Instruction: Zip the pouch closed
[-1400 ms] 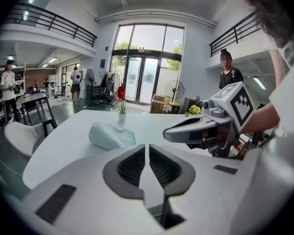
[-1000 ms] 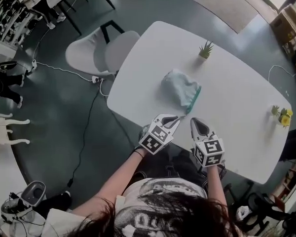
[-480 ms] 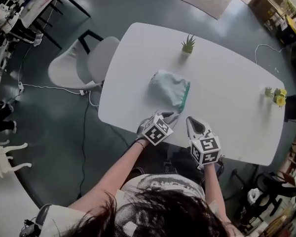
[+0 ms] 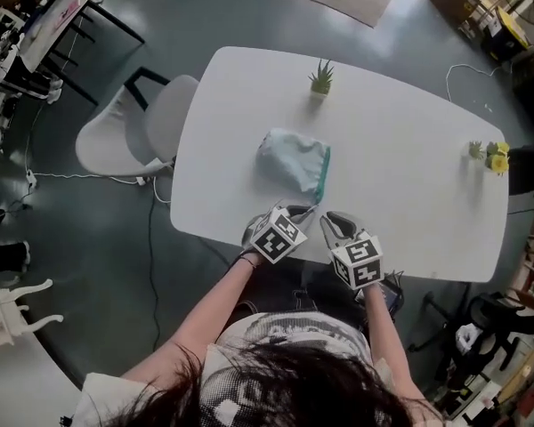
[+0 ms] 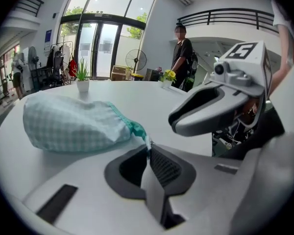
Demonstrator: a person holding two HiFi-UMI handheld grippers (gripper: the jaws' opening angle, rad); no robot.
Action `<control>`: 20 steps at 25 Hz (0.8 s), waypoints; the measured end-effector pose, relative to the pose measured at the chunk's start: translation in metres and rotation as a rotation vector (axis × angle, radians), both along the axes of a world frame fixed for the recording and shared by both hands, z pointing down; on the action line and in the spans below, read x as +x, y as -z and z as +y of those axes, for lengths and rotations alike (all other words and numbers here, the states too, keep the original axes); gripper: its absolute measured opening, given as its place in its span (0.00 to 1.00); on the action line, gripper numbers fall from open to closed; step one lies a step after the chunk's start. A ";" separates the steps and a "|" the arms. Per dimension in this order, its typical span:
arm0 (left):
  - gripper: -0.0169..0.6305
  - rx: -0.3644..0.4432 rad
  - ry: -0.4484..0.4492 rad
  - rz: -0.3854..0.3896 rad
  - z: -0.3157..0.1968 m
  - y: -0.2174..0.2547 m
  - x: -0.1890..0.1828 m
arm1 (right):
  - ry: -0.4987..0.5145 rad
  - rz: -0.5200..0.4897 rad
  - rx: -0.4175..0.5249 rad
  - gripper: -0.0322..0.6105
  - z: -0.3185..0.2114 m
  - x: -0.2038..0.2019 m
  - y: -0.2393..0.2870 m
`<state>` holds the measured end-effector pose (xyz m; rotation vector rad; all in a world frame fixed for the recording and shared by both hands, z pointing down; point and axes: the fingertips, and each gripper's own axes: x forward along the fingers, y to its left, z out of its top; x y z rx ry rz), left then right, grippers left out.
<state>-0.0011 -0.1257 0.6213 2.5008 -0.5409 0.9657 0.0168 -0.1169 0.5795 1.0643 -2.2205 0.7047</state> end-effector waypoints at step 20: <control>0.06 0.063 -0.046 -0.077 0.012 0.000 -0.027 | -0.103 -0.405 -0.378 0.17 -0.001 -0.031 -0.044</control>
